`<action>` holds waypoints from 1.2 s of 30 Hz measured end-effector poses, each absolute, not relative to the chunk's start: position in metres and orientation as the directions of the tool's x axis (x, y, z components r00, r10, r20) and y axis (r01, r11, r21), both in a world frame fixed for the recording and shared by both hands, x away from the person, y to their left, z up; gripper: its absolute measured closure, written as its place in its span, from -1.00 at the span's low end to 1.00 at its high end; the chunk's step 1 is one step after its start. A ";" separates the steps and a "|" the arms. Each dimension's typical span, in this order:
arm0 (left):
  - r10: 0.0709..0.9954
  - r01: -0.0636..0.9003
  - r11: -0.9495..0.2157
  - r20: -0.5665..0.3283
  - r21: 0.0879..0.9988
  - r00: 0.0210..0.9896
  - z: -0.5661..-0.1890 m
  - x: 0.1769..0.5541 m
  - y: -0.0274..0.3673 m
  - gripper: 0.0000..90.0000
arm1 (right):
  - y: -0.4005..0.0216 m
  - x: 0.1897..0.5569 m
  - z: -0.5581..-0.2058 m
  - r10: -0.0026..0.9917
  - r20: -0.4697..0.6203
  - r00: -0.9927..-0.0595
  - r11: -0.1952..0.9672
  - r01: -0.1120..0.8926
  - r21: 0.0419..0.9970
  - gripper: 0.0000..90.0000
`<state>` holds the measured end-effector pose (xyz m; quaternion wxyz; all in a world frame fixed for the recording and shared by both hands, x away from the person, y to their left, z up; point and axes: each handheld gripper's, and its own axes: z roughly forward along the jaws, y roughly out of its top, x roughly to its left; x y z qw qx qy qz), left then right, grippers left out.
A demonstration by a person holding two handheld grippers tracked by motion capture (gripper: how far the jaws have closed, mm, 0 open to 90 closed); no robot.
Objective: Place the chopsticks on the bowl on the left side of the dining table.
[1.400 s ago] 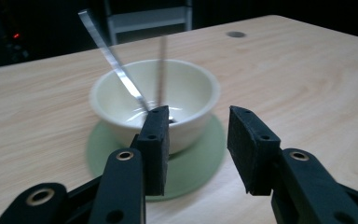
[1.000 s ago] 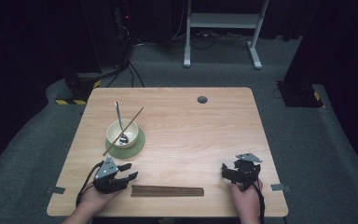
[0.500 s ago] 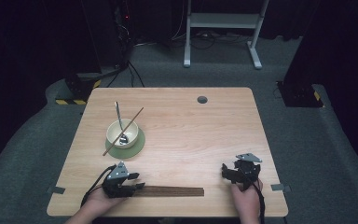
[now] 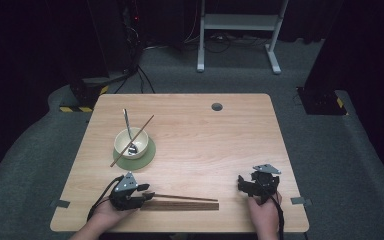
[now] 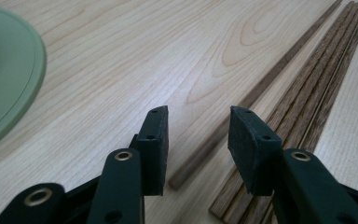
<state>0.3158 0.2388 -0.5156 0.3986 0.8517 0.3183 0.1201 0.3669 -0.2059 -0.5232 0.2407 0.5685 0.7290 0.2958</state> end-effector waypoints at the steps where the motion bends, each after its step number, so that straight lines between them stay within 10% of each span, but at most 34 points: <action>1: 0.636 0.447 -0.479 -0.052 0.756 0.770 -0.516 0.316 0.237 0.31 | -0.206 0.367 -0.523 0.971 -0.014 -0.237 0.178 0.687 0.705 -0.79; 36: 0.611 0.420 -0.515 -0.024 0.747 0.792 -0.521 0.318 0.241 0.83 | -0.206 0.367 -0.523 0.972 -0.012 -0.236 0.175 0.688 0.704 -0.79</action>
